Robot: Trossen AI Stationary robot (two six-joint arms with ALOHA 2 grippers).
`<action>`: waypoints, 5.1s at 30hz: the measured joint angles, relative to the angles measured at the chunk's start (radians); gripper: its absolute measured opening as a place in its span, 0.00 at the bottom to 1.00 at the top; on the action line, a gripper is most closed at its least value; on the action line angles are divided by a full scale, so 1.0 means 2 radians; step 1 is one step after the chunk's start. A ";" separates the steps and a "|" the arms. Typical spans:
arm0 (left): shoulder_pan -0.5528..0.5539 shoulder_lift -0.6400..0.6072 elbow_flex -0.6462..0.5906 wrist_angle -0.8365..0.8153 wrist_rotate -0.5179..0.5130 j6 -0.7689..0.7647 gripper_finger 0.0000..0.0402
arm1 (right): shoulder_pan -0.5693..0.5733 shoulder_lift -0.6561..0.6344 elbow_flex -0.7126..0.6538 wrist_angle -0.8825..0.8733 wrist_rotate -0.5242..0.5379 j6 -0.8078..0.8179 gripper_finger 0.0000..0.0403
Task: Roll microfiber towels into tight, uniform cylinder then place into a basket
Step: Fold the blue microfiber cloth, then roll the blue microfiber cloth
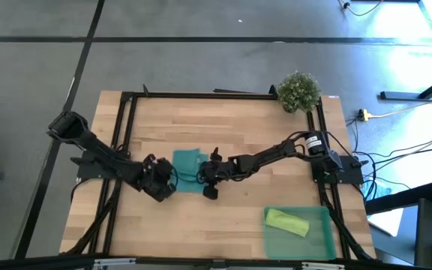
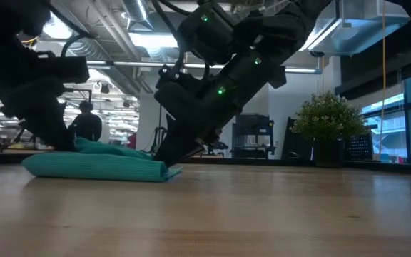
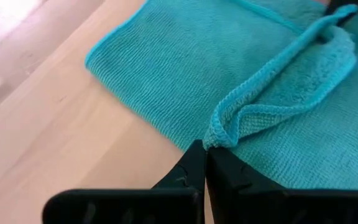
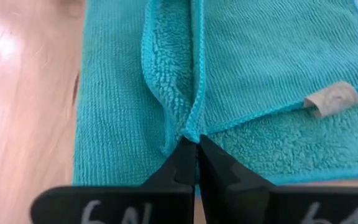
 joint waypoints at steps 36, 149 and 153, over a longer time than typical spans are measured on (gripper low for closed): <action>0.035 0.000 -0.030 0.079 0.017 0.085 0.00 | -0.006 0.001 0.157 -0.152 -0.079 -0.079 0.40; -0.133 0.051 0.062 0.113 0.046 0.276 0.21 | 0.135 0.009 0.122 -0.155 0.037 -0.149 0.40; -0.147 0.051 0.056 0.114 0.045 0.274 0.21 | 0.135 0.009 0.080 -0.096 0.038 -0.149 0.40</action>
